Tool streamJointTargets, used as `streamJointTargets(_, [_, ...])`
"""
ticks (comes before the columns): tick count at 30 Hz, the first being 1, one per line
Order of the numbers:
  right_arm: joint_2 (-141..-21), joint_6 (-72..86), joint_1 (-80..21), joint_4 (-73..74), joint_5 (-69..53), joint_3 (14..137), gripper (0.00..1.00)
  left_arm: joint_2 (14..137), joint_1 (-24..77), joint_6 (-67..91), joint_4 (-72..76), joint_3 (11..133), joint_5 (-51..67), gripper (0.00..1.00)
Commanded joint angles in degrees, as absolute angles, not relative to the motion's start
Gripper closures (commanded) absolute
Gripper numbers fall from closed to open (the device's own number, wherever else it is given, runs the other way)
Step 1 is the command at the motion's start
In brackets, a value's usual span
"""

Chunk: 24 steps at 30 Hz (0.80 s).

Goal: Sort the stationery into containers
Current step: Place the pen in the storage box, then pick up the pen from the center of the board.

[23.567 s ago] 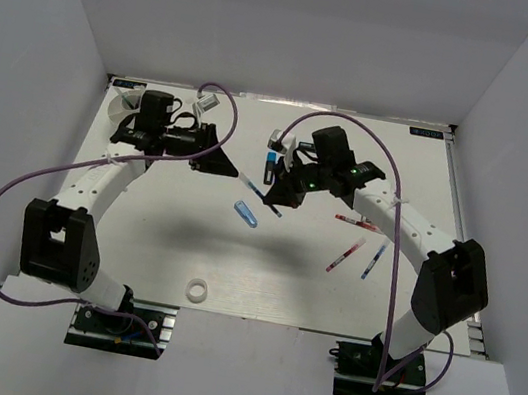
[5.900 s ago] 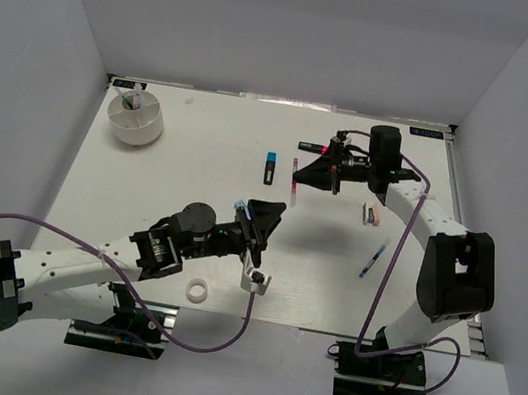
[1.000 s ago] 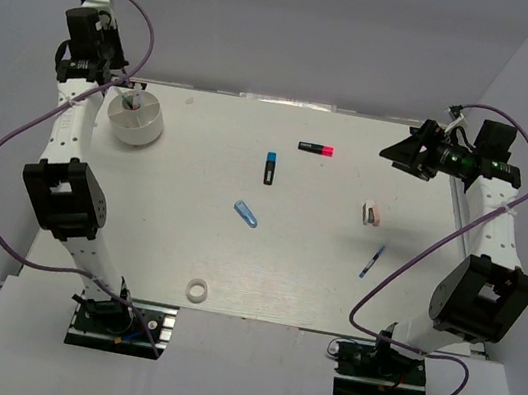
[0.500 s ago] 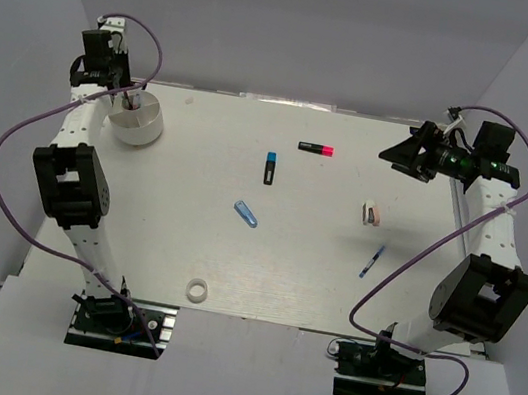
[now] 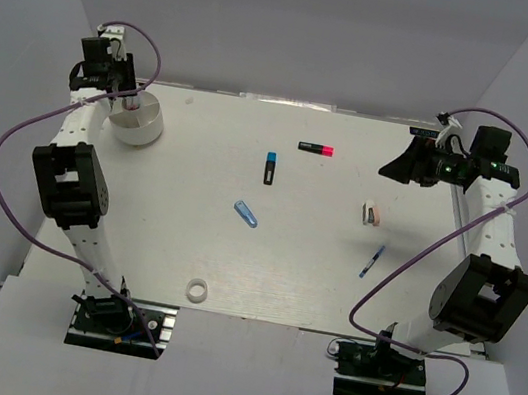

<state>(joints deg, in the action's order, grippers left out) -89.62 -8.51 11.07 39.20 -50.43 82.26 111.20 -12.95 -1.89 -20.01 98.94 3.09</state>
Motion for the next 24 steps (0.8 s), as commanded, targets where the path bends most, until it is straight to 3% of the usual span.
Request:
streamJointTargets(1, [-88.6, -18.0, 10.9, 44.1, -47.3, 82.6, 0.16, 106.8, -13.2, 1.6, -19.1, 99.8, 6.6, 0.45])
streamJointTargets(6, [-87.2, -33.1, 10.8, 51.9, -43.9, 83.0, 0.36, 100.5, -12.2, 1.7, -19.7, 102.0, 12.0, 0.43])
streamJointTargets(9, [-86.4, -49.4, 10.7, 62.1, -40.8, 83.2, 0.49, 96.8, -11.7, -4.2, -22.8, 102.7, 26.2, 0.43])
streamJointTargets(10, [-86.4, -53.6, 10.5, 64.8, -39.5, 83.1, 0.52, 95.9, -11.7, -8.0, -24.6, 103.0, 34.7, 0.36])
streamJointTargets(13, [-86.6, -64.0, 9.4, 71.1, -33.0, 81.4, 0.59, 96.9, -8.6, -13.2, -34.0, 106.3, 40.2, 0.35])
streamJointTargets(14, [-87.2, -63.5, 8.9, 70.3, -30.9, 80.8, 0.71, 97.1, -7.7, -14.1, -37.8, 107.0, 39.8, 0.34])
streamJointTargets(16, [-88.8, -57.6, 7.7, 71.2, -26.2, 80.8, 0.85, 95.9, -4.9, -16.6, -38.4, 104.7, 38.5, 0.34])
streamJointTargets(17, [-90.4, -54.3, 6.9, 71.5, -25.4, 80.2, 0.86, 92.9, -4.1, -16.7, -37.4, 102.6, 36.0, 0.34])
streamJointTargets(18, [-90.9, -47.4, 6.8, 71.7, -24.9, 79.1, 0.78, 91.2, -2.6, -16.7, -34.1, 97.8, 34.7, 0.32])
streamJointTargets(19, [-91.2, -44.1, 6.6, 71.6, -25.2, 78.0, 0.63, 89.6, -1.9, -16.7, -32.6, 95.7, 33.1, 0.32])
streamJointTargets(22, [-89.7, -31.7, 6.5, 68.0, -27.2, 72.0, 0.51, 85.3, 0.2, -16.8, -30.2, 91.2, 28.7, 0.31])
streamJointTargets(24, [-87.0, -26.4, 6.2, 63.3, -28.3, 68.3, 0.49, 83.4, 0.7, -16.8, -29.1, 88.9, 27.2, 0.31])
